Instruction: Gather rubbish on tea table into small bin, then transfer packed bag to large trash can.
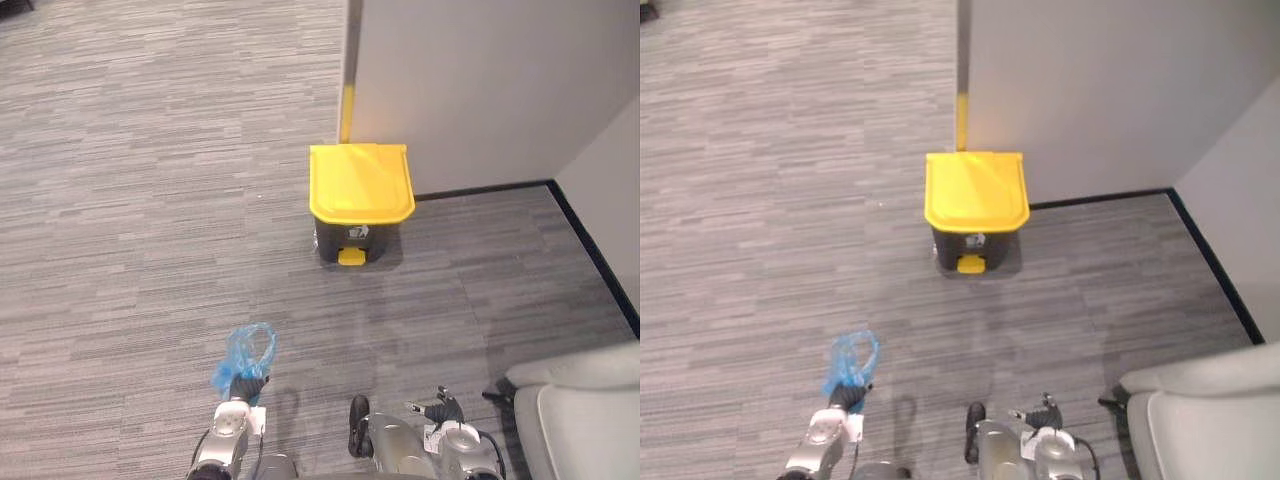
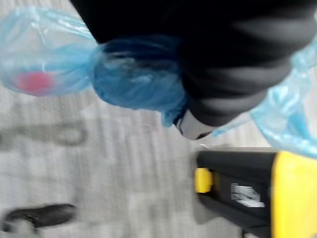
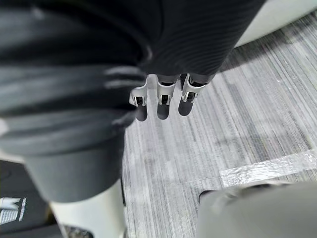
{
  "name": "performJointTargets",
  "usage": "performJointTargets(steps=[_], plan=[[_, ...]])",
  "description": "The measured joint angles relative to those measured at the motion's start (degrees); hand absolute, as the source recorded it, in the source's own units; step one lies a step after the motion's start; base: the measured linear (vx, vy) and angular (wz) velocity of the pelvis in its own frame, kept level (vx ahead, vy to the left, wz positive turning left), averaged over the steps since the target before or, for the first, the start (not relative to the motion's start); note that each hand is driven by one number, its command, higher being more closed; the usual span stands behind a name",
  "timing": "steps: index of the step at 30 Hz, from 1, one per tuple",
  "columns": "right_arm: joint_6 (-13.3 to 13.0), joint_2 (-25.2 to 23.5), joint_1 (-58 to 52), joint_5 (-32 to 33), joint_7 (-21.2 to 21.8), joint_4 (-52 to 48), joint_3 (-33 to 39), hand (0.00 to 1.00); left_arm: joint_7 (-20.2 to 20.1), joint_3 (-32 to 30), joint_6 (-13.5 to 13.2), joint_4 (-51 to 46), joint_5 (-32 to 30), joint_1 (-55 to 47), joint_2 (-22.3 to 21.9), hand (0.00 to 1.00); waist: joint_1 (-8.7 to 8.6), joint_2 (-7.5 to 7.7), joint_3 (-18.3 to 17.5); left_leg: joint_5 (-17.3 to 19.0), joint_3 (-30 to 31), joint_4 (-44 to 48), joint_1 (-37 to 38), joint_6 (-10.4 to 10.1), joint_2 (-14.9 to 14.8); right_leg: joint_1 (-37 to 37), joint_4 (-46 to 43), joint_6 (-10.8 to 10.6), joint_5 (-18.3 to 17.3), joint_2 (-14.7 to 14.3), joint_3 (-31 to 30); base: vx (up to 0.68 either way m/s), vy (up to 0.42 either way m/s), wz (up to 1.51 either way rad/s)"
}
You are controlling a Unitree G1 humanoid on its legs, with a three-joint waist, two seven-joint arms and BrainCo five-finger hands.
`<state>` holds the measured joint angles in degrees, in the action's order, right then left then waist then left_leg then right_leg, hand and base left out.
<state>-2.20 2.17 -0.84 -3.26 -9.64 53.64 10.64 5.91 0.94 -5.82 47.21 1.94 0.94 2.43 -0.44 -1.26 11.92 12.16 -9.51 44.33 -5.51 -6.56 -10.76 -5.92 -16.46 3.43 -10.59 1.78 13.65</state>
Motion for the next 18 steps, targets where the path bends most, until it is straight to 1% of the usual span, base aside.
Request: performJointTargets(steps=[2, 3, 5, 6, 7, 8, 9, 10, 11, 12, 13, 14, 15, 16, 17, 18], plan=[[0.0, -0.2, -0.2, 1.1, 0.0, -1.2, 0.1, 0.0, -0.4, 0.0, 0.0, -1.2, 0.5, -1.1, -0.6, 1.0, 0.56, -0.01, -0.1, 2.8, -2.5, 4.8, -4.6, 1.7, -2.3, 2.3, 0.3, -0.2, -1.4, 0.1, -0.3, 0.23, 0.054, -0.08], [0.0, -1.0, 0.0, 1.2, 0.0, -1.5, 0.4, 0.0, -0.6, 0.0, 0.1, -1.4, 0.5, -1.6, -0.8, 1.0, 1.0, 0.13, 0.0, 3.8, -3.2, 2.2, -6.6, 2.4, -2.6, 3.6, 1.1, -0.6, -1.6, 0.4, -0.8, 0.23, 0.087, -0.14], [0.0, -1.2, 0.4, 1.2, 0.0, -1.5, 0.7, 0.0, -1.1, 0.0, 0.1, -1.4, 0.5, -2.1, -0.8, 1.0, 1.39, 0.62, -0.1, 3.9, -3.4, -4.4, -8.4, 2.3, -1.8, 4.3, 1.5, -1.4, -2.0, 1.3, -1.5, 0.19, 0.137, -0.18], [-0.1, -1.1, 0.8, 1.2, -0.1, -1.1, 1.4, 0.0, -1.3, 0.1, 0.2, -1.4, 0.5, -2.2, -1.0, 1.0, 1.44, 0.71, -0.1, 2.4, -2.2, -15.5, -9.4, 2.5, 0.2, 5.0, 2.1, -3.2, -2.3, 2.5, -2.2, 0.26, 0.252, -0.2], [-0.1, -0.9, 0.9, 1.2, -0.1, -0.6, 2.2, 0.0, -1.4, 0.3, 0.2, -1.2, 0.5, -2.3, -1.2, 1.0, 1.45, 0.21, -0.4, -2.5, -0.2, -23.7, -8.9, 1.4, 1.5, 5.2, 2.2, -4.7, -2.7, 2.6, -2.9, 0.28, 0.269, -0.27], [0.0, -0.4, 1.0, 1.2, -0.2, 0.0, 2.3, 0.0, -1.4, 0.2, 0.2, -0.8, 0.5, -2.1, -1.1, 1.0, 1.64, 0.32, -0.3, -6.7, 0.3, -24.7, -8.4, 1.6, 2.0, 5.4, 2.1, -5.4, -3.0, 2.7, -4.1, 0.27, 0.222, -0.22], [0.3, -1.1, 1.3, 1.1, -0.3, 1.3, 2.2, 0.0, -1.3, 0.3, 0.4, 0.0, 0.5, -2.3, -0.3, 1.0, 1.9, 2.17, -1.2, -6.6, -0.9, -26.3, -7.0, 2.6, 4.4, 5.8, 3.4, -7.1, -2.7, 4.4, -6.1, 0.28, 0.217, -0.16], [0.3, -1.5, 0.7, 1.1, -0.3, 1.5, 2.3, 0.0, -1.3, 0.5, 0.4, 0.3, 0.5, -2.0, 0.4, 1.0, 1.78, 3.14, -1.8, -5.3, -1.9, -25.6, -7.1, 3.6, 5.5, 6.3, 4.6, -7.9, -2.8, 5.7, -6.6, 0.28, 0.207, -0.08], [0.4, -1.5, 0.5, 1.1, -0.3, 1.6, 2.3, 0.0, -1.3, 0.6, 0.4, 0.4, 0.5, -1.9, 0.6, 1.0, 1.87, 3.29, -1.8, -4.8, -2.4, -25.2, -7.1, 3.9, 5.7, 6.4, 4.7, -7.9, -2.8, 6.1, -6.9, 0.26, 0.225, -0.22], [0.4, -1.5, 0.7, 1.1, -0.1, 1.7, 2.3, 0.0, -1.3, 0.8, 0.4, 0.8, 0.5, -1.9, 1.2, 1.0, 1.92, 3.38, -1.9, -2.9, -3.7, -24.3, -6.4, 4.7, 6.4, 6.3, 3.8, -8.1, -2.8, 7.1, -8.3, 0.24, 0.215, -0.43], [0.4, -1.5, 1.2, 1.1, 0.0, 1.7, 2.2, 0.0, -1.3, 0.8, 0.4, 0.8, 0.4, -2.1, 1.5, 1.0, 1.93, 3.2, -1.9, -1.5, -4.9, -24.0, -5.3, 5.3, 6.8, 5.9, 1.7, -8.3, -2.8, 7.7, -10.0, 0.23, 0.215, -0.51], [0.4, -1.6, 1.5, 1.1, 0.1, 1.7, 2.2, 0.0, -1.4, 0.8, 0.4, 0.9, 0.4, -2.2, 1.6, 1.0, 1.94, 3.1, -1.8, -1.0, -5.5, -24.0, -4.7, 5.4, 6.9, 5.5, 0.3, -8.6, -2.8, 7.9, -10.6, 0.23, 0.227, -0.53], [0.4, -1.7, 1.9, 1.0, 0.3, 1.7, 2.0, 0.0, -1.5, 0.8, 0.4, 1.1, 0.4, -2.3, 1.8, 1.0, 2.0, 2.83, -1.8, 0.1, -6.7, -24.2, -3.2, 5.9, 7.1, 3.2, -5.6, -9.2, -2.9, 8.3, -12.4, 0.14, 0.142, -0.39], [0.4, -1.7, 2.0, 1.0, 0.3, 1.8, 2.0, 0.0, -1.5, 0.8, 0.4, 1.3, 0.4, -2.3, 1.9, 1.0, 2.03, 2.8, -1.8, 0.3, -7.4, -24.4, -2.5, 6.1, 7.2, 1.5, -8.8, -10.1, -2.7, 8.7, -13.0, 0.2, 0.182, -0.38], [0.4, -1.8, 2.3, 1.0, 0.5, 1.8, 1.8, 0.0, -1.6, 1.1, 0.5, 2.0, 0.4, -2.3, 2.2, 1.0, 1.98, 2.86, -1.8, 0.7, -8.2, -25.3, -0.9, 6.5, 7.7, -2.4, -16.9, -11.8, -1.8, 9.4, -13.9, 0.18, 0.101, -0.2], [0.4, -1.7, 2.5, 0.9, 0.6, 2.1, 1.6, 0.0, -1.5, 2.0, 0.6, 2.0, 0.4, -2.2, 2.6, 1.0, 1.57, 2.73, -1.7, 1.0, -8.6, -26.3, 0.7, 7.0, 7.9, -4.8, -22.6, -12.0, -1.7, 9.9, -13.9, 0.18, 0.101, -0.12]])
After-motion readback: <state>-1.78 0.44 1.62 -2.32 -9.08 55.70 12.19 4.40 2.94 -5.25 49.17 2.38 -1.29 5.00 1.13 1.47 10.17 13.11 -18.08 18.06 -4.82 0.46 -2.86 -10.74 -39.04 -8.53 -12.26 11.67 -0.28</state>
